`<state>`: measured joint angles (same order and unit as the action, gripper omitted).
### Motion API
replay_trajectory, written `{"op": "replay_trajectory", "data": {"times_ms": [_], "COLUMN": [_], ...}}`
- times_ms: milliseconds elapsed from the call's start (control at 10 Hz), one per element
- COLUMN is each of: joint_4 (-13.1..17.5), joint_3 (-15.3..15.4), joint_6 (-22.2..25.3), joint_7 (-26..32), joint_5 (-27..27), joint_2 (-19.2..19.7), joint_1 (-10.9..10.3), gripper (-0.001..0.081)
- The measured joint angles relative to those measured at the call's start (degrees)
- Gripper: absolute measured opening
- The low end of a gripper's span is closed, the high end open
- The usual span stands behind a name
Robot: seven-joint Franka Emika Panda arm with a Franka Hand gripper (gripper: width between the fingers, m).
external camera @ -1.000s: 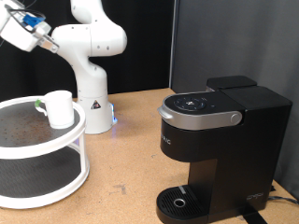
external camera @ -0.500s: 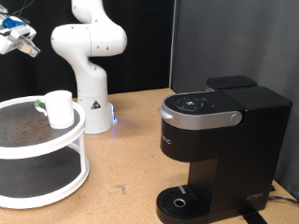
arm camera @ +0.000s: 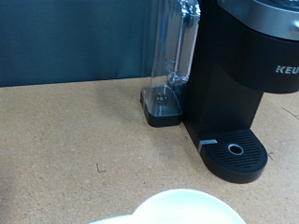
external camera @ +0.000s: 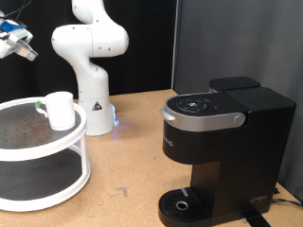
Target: Make a cup of coffee with the keurig machine
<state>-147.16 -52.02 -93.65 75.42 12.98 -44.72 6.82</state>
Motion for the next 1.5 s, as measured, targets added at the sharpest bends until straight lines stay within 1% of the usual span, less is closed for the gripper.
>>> {"op": "replay_trajectory", "data": {"times_ms": [100, 400, 700, 900, 1000, 1100, 1200, 1300, 1400, 1500], "joint_4": [-0.6, -4.0, -6.5, -8.3, -9.0, -9.5, -10.0, -10.5, -11.1, -11.6], "joint_3": [0.0, -0.2, -0.7, -1.2, -1.7, -2.0, -2.2, -2.3, -2.3, -2.3], "joint_6": [-2.1, -10.0, -14.0, -18.3, -19.9, -21.0, -22.1, -22.7, -23.4, -23.9], "joint_7": [0.0, 1.1, 1.4, 1.4, 1.4, 1.4, 1.4, 1.4, 1.4, 1.6], "joint_5": [0.0, 0.0, 0.0, 1.8, 2.8, 3.4, 3.5, 3.5, 3.0, 2.2], "joint_2": [0.0, 0.0, 0.9, 0.9, 0.8, 0.8, 0.8, 1.1, 1.9, 2.8], "joint_1": [0.0, 0.0, -0.1, -0.1, -0.1, -0.1, -0.1, -0.1, -0.1, -0.1], "gripper": [0.0003, 0.0003, 0.0003, 0.0003, 0.0085, 0.0264, 0.0264, 0.0446, 0.0581, 0.0581]}}
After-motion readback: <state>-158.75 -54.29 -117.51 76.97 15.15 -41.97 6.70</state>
